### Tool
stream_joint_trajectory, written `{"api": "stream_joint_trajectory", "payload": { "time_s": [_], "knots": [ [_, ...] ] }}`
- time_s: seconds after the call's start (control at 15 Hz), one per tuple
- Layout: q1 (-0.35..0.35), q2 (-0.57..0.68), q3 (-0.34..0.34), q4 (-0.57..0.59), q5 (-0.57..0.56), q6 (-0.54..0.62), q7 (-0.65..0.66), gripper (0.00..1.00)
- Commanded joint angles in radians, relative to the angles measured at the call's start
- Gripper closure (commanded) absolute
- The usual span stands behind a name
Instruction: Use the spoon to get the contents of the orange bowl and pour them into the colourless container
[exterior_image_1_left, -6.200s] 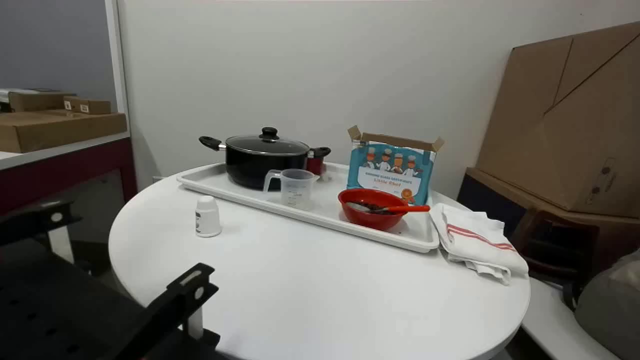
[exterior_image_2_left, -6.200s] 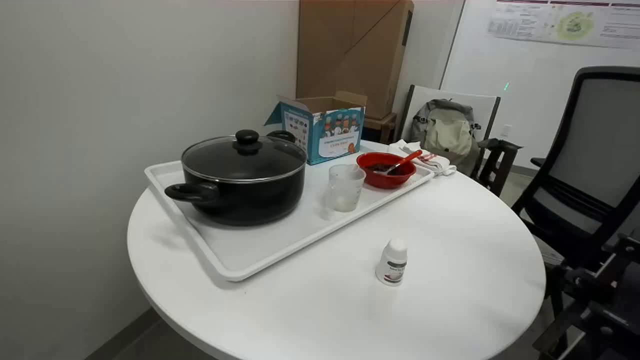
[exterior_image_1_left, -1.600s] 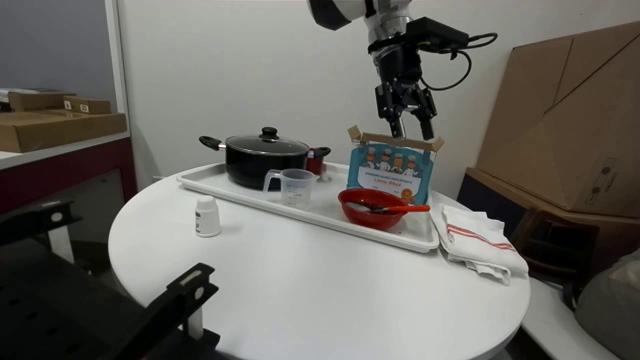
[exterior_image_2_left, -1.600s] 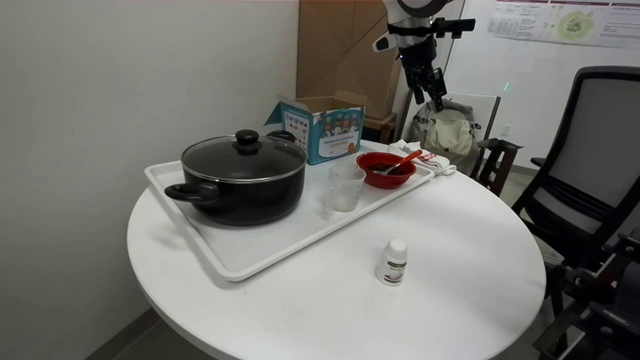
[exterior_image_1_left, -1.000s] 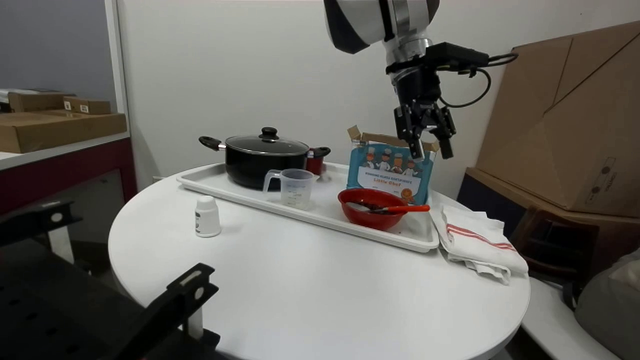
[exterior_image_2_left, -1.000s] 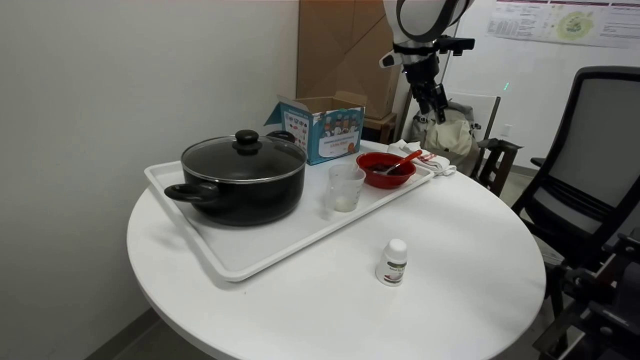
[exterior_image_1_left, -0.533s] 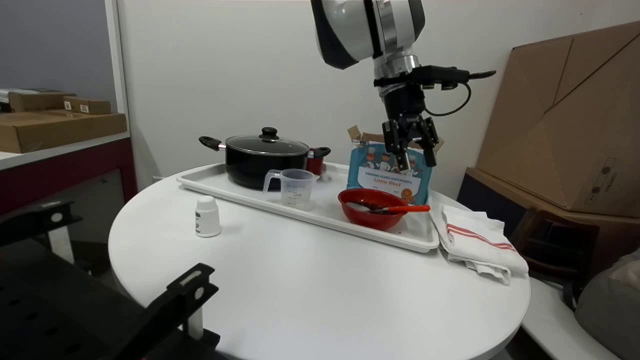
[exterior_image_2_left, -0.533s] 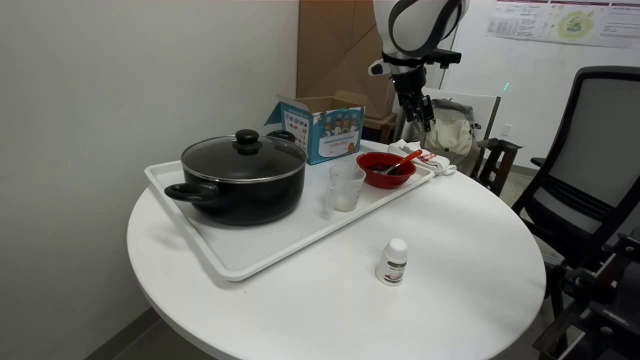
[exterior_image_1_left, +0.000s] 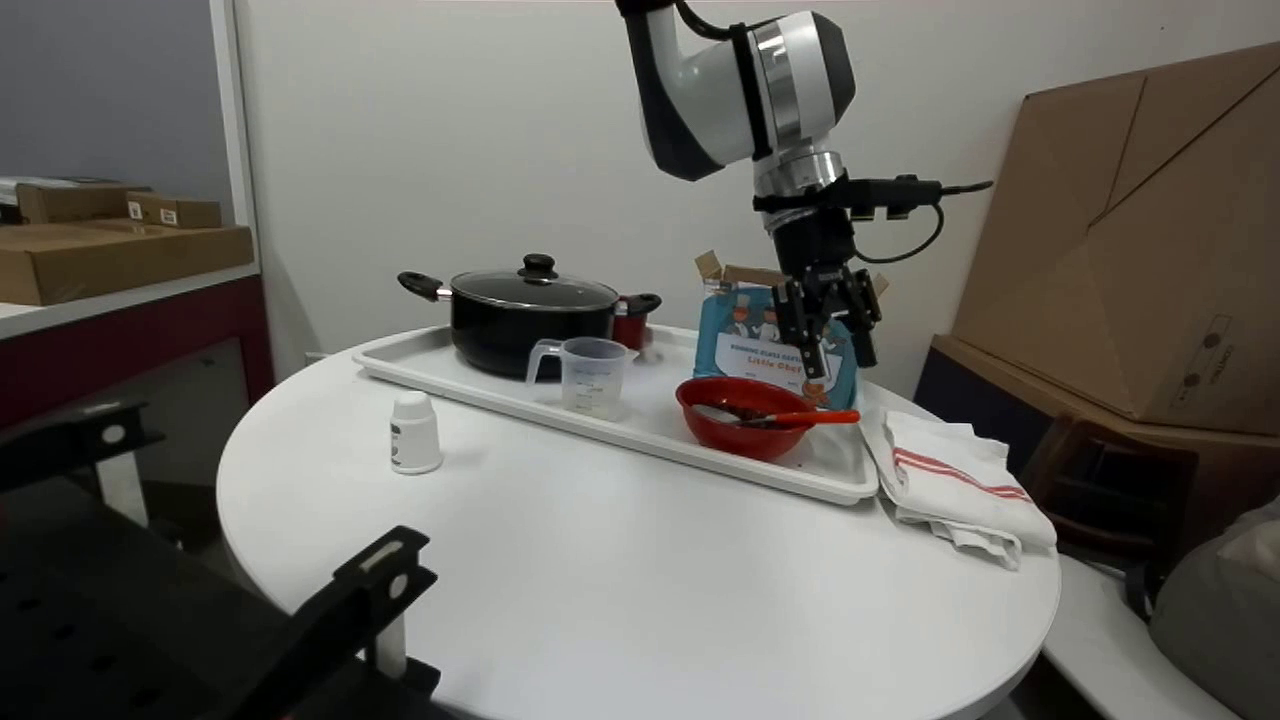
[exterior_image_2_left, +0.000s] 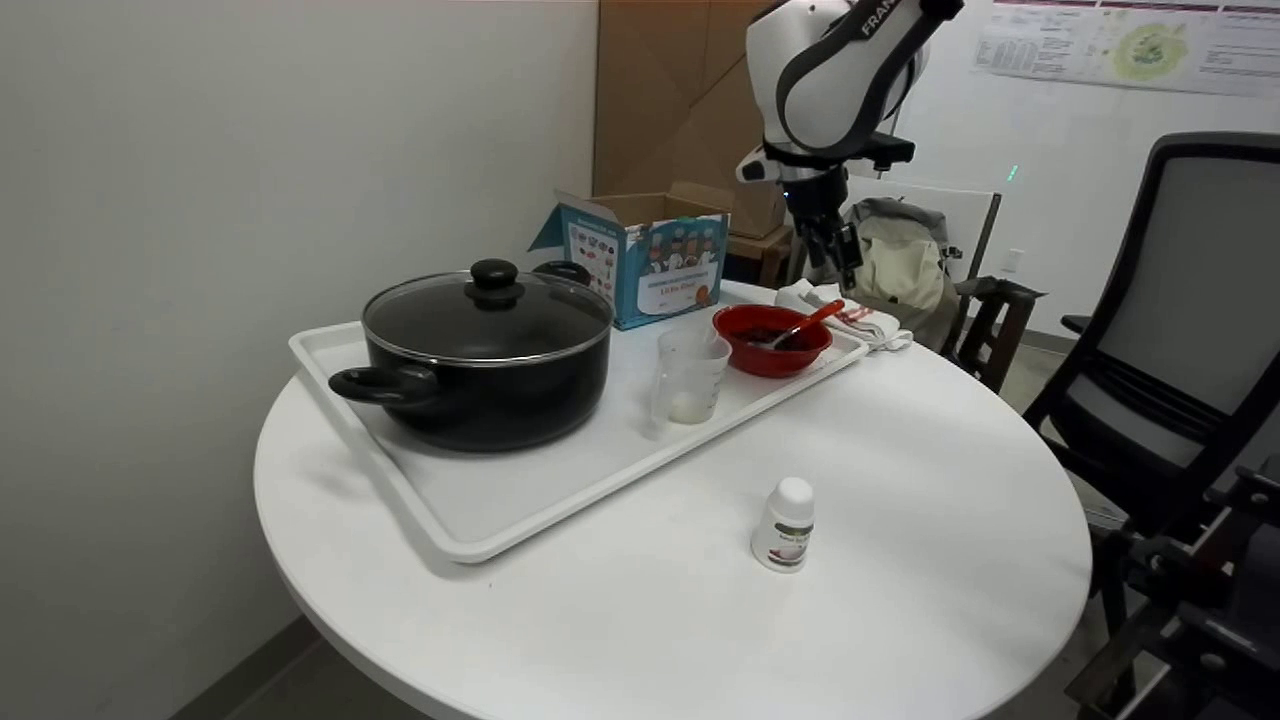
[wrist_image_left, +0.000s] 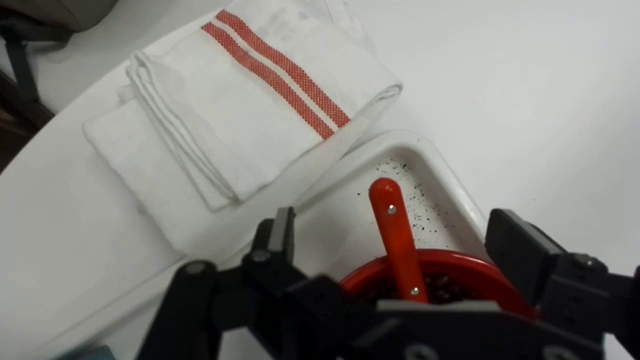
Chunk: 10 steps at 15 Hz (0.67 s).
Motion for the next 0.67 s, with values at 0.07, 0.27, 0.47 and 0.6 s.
{"api": "stream_joint_trajectory", "payload": {
  "time_s": [0.07,0.27,0.47,0.6],
  "knots": [
    [0.003,0.055,-0.011,0.059,-0.008,0.014,-0.009,0.02],
    [0.002,0.073,-0.014,0.064,-0.009,0.015,-0.008,0.01],
    [0.0,0.089,-0.018,0.07,-0.009,0.015,-0.007,0.27],
    [0.0,0.097,-0.022,0.076,-0.009,0.012,-0.007,0.39]
  ]
}}
